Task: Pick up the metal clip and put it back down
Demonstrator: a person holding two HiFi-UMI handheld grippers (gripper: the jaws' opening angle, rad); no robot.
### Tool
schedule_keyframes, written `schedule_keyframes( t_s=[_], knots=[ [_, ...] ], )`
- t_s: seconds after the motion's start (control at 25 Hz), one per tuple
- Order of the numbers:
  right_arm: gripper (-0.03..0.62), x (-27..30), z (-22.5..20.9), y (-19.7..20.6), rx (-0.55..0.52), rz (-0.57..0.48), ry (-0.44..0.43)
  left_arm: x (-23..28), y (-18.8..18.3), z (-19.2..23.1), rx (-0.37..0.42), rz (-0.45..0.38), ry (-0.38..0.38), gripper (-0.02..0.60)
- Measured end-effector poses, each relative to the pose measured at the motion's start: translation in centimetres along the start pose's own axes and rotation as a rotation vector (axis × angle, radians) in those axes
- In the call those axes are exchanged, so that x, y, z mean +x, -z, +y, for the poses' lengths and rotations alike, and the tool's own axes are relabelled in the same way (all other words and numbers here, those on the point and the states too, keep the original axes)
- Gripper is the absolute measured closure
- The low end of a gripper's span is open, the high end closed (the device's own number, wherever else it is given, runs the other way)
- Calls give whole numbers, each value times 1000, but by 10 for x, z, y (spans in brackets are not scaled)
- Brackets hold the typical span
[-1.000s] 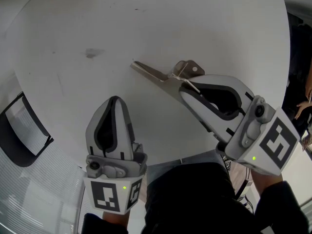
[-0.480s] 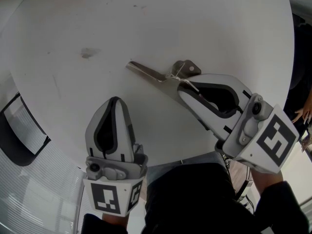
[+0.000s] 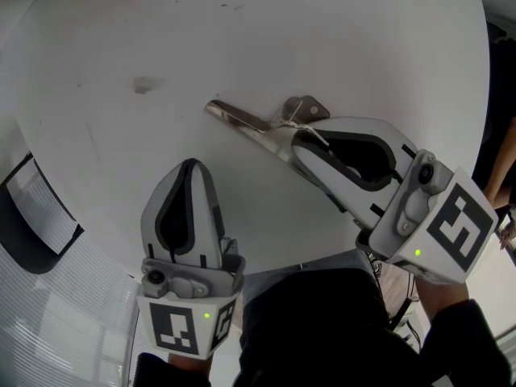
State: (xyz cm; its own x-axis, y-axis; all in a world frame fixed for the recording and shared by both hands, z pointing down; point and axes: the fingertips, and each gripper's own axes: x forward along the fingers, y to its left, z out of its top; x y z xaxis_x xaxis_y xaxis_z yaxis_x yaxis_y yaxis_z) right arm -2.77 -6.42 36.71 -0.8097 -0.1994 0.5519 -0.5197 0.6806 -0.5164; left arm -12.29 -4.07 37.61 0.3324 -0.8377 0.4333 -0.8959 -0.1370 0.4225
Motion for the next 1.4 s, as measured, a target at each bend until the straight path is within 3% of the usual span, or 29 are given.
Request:
schedule_keyframes(
  t_s=[0.64,1.0,1.4],
  knots=[
    [556,1,1,0,16,12,-2,-4,-6,-3,8,-9,1,568],
    [469,4,-1,5,-1,44,8,-4,-7,-4,21,5,-6,569],
    [417,0,-8,1,-45,23,41,-6,-20,-12,59,-24,2,568]
  ],
)
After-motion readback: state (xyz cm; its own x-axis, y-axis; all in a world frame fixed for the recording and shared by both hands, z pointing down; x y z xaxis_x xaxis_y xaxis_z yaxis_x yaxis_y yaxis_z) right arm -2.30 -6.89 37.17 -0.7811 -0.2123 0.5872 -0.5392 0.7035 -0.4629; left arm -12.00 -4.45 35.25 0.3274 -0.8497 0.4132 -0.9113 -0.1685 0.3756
